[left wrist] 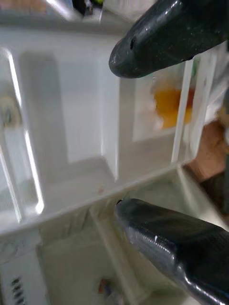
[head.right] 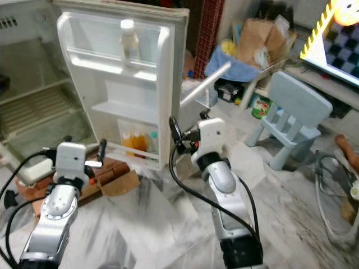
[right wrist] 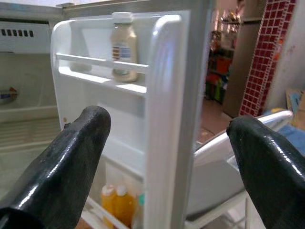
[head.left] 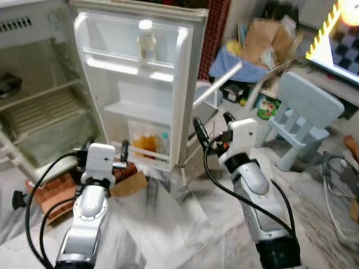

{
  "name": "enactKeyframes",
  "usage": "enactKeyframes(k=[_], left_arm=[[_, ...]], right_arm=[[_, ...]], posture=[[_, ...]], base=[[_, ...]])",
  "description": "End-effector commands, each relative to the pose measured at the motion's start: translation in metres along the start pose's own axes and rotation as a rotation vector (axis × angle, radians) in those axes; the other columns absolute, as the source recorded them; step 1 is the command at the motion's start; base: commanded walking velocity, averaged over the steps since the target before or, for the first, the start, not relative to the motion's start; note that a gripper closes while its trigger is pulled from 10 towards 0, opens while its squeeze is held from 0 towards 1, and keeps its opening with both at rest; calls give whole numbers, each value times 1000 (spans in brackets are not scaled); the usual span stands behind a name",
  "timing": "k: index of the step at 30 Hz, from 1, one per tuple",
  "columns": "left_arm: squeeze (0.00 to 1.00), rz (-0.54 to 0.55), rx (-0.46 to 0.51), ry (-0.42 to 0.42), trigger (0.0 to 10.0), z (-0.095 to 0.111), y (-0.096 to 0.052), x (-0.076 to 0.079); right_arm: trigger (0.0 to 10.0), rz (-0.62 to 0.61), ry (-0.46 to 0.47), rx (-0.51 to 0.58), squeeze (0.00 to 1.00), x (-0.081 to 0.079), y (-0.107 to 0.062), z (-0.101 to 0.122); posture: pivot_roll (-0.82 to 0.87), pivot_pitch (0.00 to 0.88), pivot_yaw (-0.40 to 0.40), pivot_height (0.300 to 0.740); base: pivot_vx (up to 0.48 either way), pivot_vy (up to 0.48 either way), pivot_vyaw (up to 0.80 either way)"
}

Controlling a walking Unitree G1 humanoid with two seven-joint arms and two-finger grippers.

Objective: Restocking fridge

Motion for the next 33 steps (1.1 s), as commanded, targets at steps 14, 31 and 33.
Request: enactKeyframes(k=[14, 31, 33], left_arm=[[0, 73, -59, 38, 10000, -12, 1, -14], [0, 74, -89, 31, 10000, -17, 0, -9], [0, 75, -108, 33, 10000, -21, -1, -8]], right_arm=[[10000, -4, -14, 37, 0, 7, 12, 11], [10000, 32, -19, 70, 0, -1, 16, 17], [10000, 33, -16, 72, 0, -1, 16, 17]], posture=[[92, 0, -35, 740], [95, 0, -33, 740], [96, 0, -33, 740]], base=[[379, -185, 286], [369, -269, 402], [341, -334, 800]])
Point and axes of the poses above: a point about 5 cm out from each wrist's last joint towards the gripper, its own y axis pointing out of the wrist towards the gripper, its own z axis along the axis of the wrist's last joint, x = y × z, the point moved 6 cm from there along y, pointing out of the wrist towards the gripper, and after that the axes turned 10 degrees about -y, right-handed, at the moved point
